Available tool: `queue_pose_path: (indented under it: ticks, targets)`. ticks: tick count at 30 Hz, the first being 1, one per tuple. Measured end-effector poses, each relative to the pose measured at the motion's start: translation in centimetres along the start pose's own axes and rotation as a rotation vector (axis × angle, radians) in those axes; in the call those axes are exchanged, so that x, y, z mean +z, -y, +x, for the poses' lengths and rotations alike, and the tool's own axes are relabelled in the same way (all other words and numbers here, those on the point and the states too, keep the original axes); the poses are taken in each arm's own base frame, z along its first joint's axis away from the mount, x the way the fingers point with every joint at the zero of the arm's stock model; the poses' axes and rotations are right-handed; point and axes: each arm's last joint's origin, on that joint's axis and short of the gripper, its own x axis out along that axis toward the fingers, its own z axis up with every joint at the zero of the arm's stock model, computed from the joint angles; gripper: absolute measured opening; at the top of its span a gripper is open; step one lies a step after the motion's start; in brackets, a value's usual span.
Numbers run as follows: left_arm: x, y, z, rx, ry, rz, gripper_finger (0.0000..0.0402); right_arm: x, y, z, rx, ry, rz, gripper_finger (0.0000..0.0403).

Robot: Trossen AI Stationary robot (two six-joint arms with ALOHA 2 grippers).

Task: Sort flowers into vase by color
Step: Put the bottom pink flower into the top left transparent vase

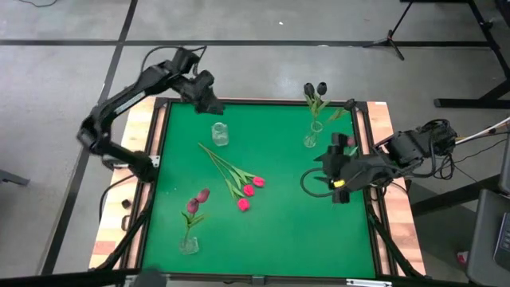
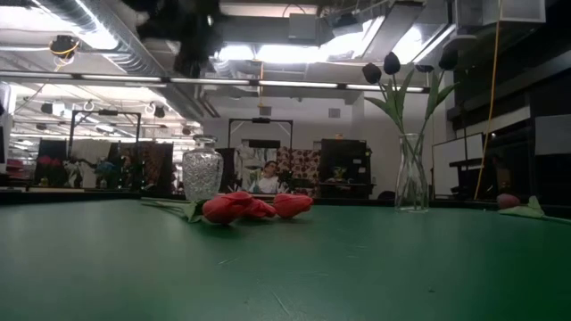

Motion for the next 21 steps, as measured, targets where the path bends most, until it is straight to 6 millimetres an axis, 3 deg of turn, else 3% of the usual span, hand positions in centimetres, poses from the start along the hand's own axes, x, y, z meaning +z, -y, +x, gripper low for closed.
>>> queue_pose_path:
  ticks: [6, 12, 16, 18, 21]
  targets:
    - [-7.5, 5.9, 1.8, 0.172, 0.091, 0.347, 0.0226, 1.6, -1.8, 2.5, 0.053, 0.015, -0.059, 0.0227]
    - [-14.0, 6.9, 2.7, 0.480, 0.123, 0.529, 0.0225, 1.0, -2.9, 4.6, 0.069, -0.158, -0.069, 0.0227]
    - [-15.4, 6.4, 2.9, 0.750, 0.258, 0.581, 0.0225, 0.9, -3.1, 5.1, 0.051, -0.188, -0.069, 0.0227]
    - [-15.5, 6.4, 3.2, 0.812, 0.320, 0.594, 0.0225, 0.9, -3.1, 5.1, 0.050, -0.183, -0.065, 0.0227]
    - [-15.5, 5.6, 3.8, 0.868, 0.283, 0.643, 0.0225, 0.9, -3.1, 5.1, 0.050, -0.182, -0.048, 0.0227]
